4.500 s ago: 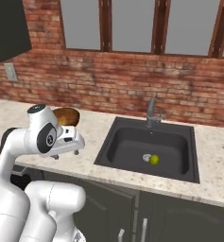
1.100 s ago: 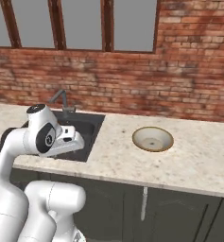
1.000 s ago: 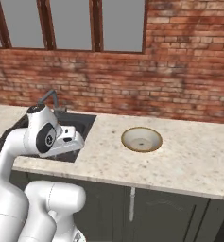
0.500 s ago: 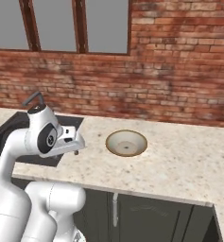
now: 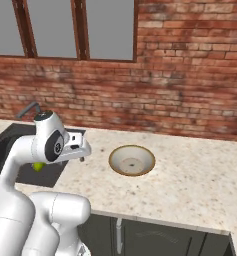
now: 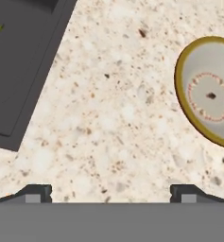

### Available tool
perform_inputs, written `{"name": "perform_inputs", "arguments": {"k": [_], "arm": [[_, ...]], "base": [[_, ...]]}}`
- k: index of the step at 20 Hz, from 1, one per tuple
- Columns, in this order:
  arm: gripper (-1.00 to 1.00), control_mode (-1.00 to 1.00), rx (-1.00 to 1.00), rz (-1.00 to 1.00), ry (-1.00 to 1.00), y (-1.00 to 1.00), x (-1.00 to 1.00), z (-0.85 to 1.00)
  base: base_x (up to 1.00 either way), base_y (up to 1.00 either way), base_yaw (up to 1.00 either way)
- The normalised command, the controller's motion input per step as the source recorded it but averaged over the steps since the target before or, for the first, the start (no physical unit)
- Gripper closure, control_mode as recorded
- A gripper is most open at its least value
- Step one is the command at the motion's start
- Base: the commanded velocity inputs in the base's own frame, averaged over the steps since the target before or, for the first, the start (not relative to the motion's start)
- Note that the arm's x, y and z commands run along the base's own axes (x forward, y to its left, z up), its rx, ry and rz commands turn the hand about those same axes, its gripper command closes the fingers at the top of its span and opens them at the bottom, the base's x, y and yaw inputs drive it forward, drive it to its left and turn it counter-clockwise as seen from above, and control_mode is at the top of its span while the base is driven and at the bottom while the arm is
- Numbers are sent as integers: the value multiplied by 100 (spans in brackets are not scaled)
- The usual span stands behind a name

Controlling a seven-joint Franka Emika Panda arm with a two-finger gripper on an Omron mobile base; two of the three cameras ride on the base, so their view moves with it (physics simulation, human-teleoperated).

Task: Pick the potatos from the cabinet and place them in one bowl. Pick the pear from the sink and place it in the other bowl.

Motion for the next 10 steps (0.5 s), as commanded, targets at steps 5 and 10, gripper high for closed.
{"name": "perform_inputs", "arguments": {"k": [5, 10], "arm": [[-100, -100, 14, 3, 0, 27, 51, 0], [-100, -100, 7, 0, 0, 83, 19, 0]], "base": [[0, 0, 0], [0, 0, 0]]}}
